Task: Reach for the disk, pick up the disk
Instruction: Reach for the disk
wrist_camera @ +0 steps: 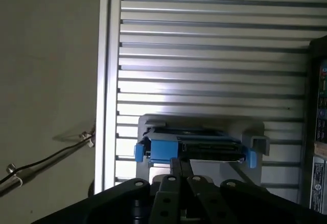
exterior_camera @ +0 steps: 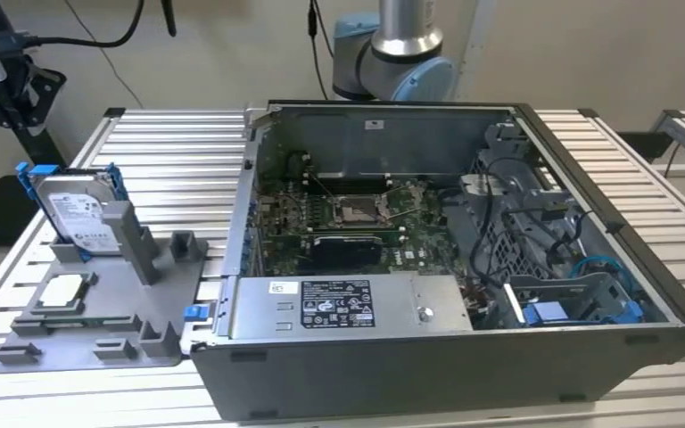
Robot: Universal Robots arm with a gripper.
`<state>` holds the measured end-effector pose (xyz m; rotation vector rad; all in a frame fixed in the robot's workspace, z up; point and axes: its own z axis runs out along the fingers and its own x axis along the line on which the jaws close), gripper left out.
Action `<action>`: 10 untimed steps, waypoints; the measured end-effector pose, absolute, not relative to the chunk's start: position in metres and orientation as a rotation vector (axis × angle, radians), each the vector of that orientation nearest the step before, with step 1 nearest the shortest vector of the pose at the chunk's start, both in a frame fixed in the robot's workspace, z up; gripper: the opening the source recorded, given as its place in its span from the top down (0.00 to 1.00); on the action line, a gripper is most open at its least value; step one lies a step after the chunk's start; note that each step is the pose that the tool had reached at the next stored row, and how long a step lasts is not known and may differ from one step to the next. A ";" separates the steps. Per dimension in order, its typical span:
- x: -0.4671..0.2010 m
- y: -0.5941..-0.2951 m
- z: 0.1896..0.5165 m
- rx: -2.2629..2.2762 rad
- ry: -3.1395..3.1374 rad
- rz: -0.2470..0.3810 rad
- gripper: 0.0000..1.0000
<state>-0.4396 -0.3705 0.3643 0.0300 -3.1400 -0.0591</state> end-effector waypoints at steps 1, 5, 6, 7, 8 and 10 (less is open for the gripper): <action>-0.441 -0.371 0.364 0.030 -3.140 -0.059 1.00; -0.443 -0.371 0.362 0.030 -3.140 -0.059 1.00; -0.444 -0.371 0.362 0.030 -3.140 -0.059 1.00; -0.444 -0.371 0.361 0.030 -3.140 -0.059 1.00; -0.444 -0.371 0.361 0.030 -3.140 -0.058 1.00; -0.444 -0.371 0.361 0.030 -3.140 -0.058 1.00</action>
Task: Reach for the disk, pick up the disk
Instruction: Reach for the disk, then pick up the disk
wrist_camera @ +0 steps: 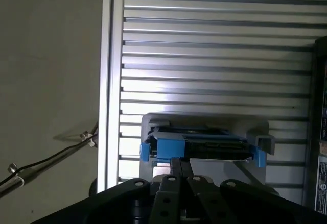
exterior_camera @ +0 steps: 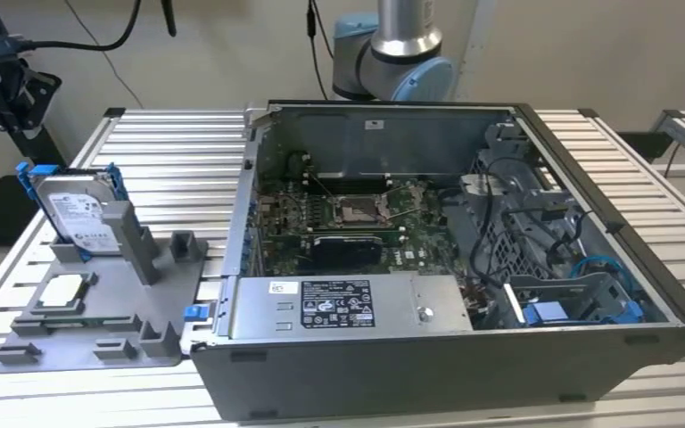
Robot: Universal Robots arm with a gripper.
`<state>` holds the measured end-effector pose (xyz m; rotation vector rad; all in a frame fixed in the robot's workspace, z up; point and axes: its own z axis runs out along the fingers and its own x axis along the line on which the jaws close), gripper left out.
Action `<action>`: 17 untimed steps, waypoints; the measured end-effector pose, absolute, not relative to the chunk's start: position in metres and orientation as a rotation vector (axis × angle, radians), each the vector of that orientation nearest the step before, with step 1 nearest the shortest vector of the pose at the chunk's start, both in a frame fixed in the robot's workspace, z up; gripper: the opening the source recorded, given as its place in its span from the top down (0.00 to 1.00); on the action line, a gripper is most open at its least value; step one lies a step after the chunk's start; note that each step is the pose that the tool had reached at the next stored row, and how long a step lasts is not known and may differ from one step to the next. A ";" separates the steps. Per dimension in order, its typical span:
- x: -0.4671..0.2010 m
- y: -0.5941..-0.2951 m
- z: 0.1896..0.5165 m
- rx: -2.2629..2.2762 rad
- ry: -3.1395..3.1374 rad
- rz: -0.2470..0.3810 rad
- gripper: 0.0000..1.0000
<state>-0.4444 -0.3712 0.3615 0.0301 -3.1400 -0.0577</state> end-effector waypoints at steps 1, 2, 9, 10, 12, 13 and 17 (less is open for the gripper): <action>-0.444 -0.371 0.361 0.030 -3.140 -0.058 1.00; -0.444 -0.371 0.361 0.030 -3.140 -0.058 1.00; -0.444 -0.371 0.361 0.030 -3.140 -0.058 1.00; -0.444 -0.371 0.361 0.030 -3.140 -0.058 1.00; -0.444 -0.371 0.361 0.031 -3.140 -0.058 1.00; -0.444 -0.371 0.361 0.032 -3.140 -0.057 1.00; -0.444 -0.371 0.361 0.079 -3.139 -0.057 1.00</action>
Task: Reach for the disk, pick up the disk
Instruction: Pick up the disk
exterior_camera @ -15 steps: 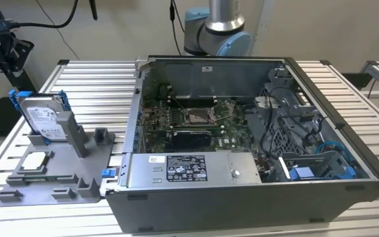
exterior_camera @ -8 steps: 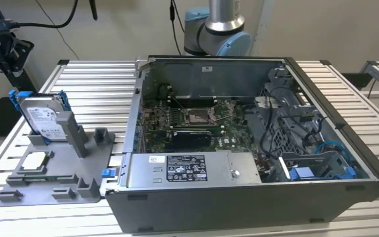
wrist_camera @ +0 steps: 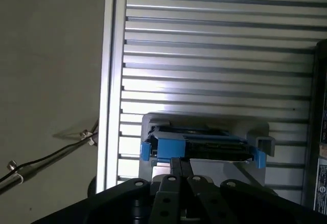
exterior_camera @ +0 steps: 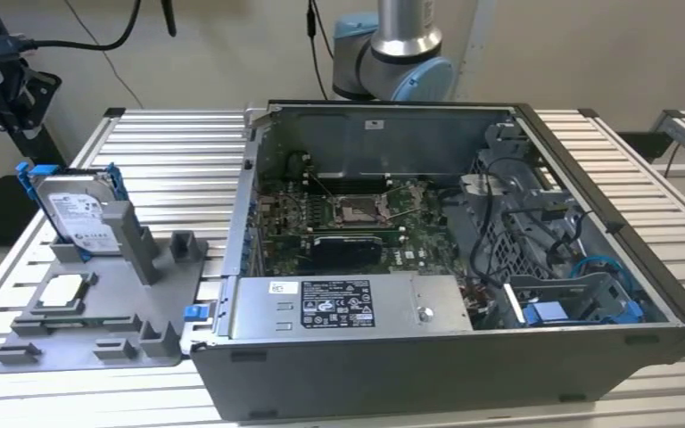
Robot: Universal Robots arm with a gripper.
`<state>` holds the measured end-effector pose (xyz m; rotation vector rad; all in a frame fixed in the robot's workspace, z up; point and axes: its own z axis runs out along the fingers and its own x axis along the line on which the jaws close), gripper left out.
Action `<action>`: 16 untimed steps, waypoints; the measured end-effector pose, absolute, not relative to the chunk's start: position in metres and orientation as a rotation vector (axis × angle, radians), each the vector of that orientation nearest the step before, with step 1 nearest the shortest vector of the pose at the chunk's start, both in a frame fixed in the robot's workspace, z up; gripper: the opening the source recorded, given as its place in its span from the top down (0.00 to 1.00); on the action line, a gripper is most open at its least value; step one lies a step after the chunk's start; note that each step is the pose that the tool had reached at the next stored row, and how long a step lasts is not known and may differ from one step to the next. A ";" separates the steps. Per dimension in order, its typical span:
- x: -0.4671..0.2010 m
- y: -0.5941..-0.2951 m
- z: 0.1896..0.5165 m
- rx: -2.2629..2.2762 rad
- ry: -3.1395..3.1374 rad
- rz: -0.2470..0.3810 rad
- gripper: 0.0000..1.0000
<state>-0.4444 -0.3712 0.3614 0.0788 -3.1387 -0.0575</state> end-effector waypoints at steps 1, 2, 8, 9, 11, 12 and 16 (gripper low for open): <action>-0.444 -0.371 0.361 0.099 -3.138 -0.057 1.00; -0.444 -0.371 0.361 0.126 -3.137 -0.057 1.00; -0.444 -0.371 0.361 0.297 -3.125 -0.057 1.00; -0.444 -0.371 0.361 0.325 -3.123 -0.057 1.00; -0.444 -0.371 0.361 0.384 -3.118 -0.056 1.00; -0.444 -0.371 0.362 0.412 -3.116 -0.056 1.00; -0.444 -0.371 0.362 0.525 -3.103 -0.055 1.00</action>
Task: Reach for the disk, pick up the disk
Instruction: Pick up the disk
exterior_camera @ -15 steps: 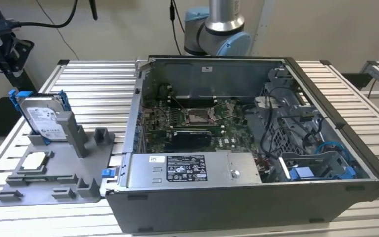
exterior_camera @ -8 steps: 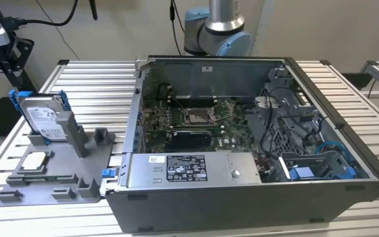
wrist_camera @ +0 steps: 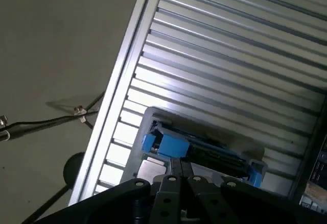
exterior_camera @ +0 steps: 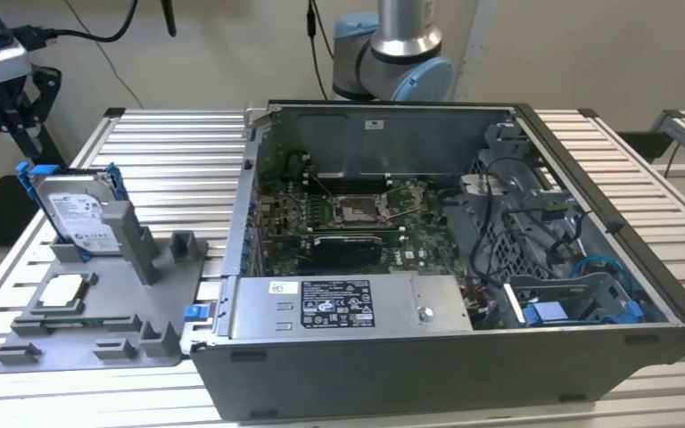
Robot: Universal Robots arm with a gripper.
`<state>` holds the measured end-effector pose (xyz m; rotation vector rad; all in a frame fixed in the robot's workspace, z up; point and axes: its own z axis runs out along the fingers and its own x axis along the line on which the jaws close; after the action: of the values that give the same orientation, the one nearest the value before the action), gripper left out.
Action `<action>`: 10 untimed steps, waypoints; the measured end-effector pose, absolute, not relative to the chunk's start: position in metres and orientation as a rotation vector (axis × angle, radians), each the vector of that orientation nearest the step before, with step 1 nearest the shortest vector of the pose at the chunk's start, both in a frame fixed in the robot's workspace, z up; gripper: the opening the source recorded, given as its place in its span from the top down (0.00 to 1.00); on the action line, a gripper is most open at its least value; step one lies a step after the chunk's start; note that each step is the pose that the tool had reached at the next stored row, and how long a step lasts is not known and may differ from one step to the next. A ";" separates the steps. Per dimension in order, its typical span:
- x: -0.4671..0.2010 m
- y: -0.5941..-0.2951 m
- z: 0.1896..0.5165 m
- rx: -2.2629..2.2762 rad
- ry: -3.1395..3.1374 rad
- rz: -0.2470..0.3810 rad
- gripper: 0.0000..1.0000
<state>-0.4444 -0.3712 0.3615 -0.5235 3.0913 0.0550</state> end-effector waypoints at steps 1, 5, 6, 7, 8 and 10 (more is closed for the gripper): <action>-0.444 -0.371 0.361 -0.552 3.085 0.055 1.00; -0.444 -0.371 0.361 -0.653 3.063 0.054 1.00; -0.444 -0.371 0.361 -0.679 3.057 0.054 1.00; -0.444 -0.371 0.361 -0.706 3.051 0.054 1.00; -0.444 -0.371 0.361 -0.732 3.045 0.054 1.00; -0.444 -0.371 0.361 -0.788 3.031 0.054 1.00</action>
<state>-0.4445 -0.3712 0.3614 -0.7884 3.0312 0.0542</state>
